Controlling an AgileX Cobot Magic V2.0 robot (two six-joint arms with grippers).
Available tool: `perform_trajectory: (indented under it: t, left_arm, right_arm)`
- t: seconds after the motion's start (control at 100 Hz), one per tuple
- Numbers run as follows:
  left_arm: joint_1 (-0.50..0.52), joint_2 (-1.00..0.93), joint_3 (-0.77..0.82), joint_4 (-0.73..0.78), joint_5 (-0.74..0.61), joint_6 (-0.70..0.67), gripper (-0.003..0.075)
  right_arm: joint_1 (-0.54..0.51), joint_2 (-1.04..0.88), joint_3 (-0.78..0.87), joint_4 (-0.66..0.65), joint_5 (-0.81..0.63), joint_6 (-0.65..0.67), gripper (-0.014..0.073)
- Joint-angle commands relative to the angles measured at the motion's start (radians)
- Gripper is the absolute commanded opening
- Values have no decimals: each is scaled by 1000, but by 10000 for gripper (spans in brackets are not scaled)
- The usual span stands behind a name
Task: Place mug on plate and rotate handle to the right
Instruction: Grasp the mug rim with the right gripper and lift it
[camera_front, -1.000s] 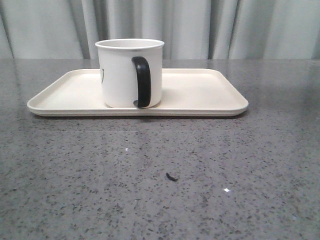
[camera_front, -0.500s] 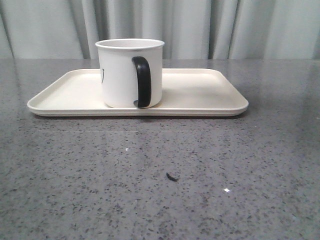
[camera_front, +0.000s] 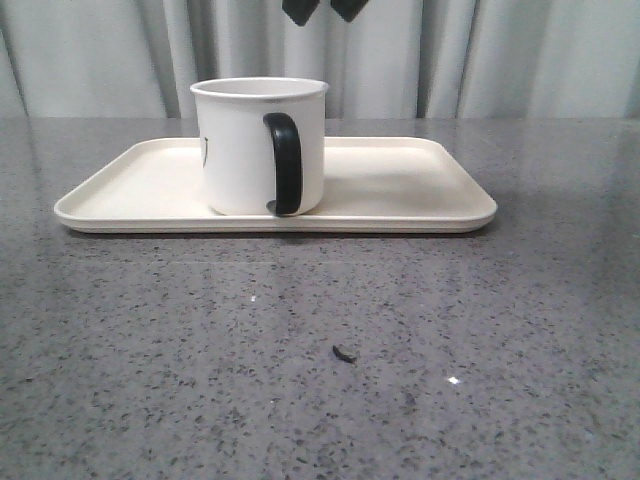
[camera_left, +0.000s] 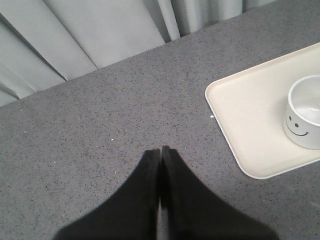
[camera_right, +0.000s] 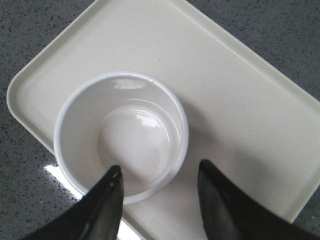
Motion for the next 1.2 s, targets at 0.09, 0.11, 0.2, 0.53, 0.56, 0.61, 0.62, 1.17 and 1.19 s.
perform_trajectory:
  t: [0.09, 0.11, 0.2, 0.53, 0.56, 0.61, 0.62, 1.17, 1.19]
  left_arm:
    - [-3, -9, -20, 15, -22, -7, -19]
    - [-3, -9, -20, 15, -22, -7, -19]
    - [-3, -9, -20, 13, -22, -7, -19]
    - [-3, -9, -20, 9, -22, -7, -19]
    - [-3, -9, -20, 7, -22, -7, -19]
    - [-3, -9, -20, 7, -22, -7, -19]
    - [-3, -9, -20, 7, -22, -7, -19]
    - [-3, -9, -20, 7, -22, -7, -19]
    - [-3, -9, -20, 7, -22, -7, -19]
  right_arm:
    - [1, -42, -35, 8, -54, -10, 360]
    - [1, -42, -35, 8, -55, -10, 360]
    - [1, -28, -35, 8, -56, -9, 360]
    - [1, 30, -35, 8, -66, 3, 360]
    - [1, 33, -35, 8, -67, 5, 360]
    - [1, 39, -35, 8, -68, 6, 360]
    - [1, 40, -35, 8, -68, 6, 360]
    - [-1, 121, -35, 7, -82, 9, 360]
    - [-1, 122, -35, 7, -82, 9, 358]
